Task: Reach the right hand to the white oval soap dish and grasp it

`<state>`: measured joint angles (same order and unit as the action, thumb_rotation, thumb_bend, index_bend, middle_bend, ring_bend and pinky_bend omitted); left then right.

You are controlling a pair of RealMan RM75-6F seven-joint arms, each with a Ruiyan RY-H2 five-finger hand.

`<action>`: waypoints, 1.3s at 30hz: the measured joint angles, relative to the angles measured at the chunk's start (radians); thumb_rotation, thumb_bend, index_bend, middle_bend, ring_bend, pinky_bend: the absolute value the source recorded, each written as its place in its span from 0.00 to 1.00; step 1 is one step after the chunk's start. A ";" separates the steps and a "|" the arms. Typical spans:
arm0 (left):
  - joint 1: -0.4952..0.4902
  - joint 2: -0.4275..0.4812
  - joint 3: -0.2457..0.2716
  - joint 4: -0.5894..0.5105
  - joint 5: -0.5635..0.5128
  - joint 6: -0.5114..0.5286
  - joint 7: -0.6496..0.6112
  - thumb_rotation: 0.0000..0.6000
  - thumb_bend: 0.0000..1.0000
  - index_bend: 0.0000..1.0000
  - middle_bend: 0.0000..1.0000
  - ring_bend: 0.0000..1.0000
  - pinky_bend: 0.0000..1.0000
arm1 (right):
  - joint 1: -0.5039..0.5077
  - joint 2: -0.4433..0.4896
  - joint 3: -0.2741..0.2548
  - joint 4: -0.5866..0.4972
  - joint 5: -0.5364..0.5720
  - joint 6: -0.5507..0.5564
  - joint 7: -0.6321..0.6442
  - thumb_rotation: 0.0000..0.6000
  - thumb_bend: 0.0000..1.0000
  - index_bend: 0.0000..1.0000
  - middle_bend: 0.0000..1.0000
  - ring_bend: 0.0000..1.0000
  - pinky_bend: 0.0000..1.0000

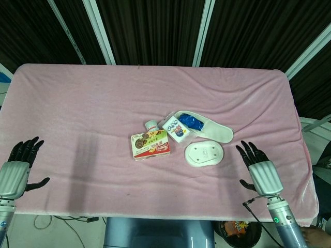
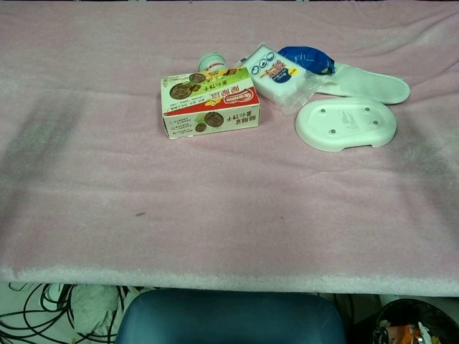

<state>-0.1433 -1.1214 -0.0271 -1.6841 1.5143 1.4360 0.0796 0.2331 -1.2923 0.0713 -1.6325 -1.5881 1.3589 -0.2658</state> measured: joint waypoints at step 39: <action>-0.016 -0.001 -0.013 -0.001 -0.044 -0.038 -0.018 1.00 0.00 0.00 0.00 0.00 0.00 | 0.284 -0.313 0.113 0.261 0.248 -0.343 -0.182 1.00 0.09 0.04 0.04 0.05 0.24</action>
<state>-0.1590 -1.1225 -0.0400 -1.6849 1.4701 1.3980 0.0617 0.5170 -1.6054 0.1845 -1.3718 -1.3401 1.0155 -0.4473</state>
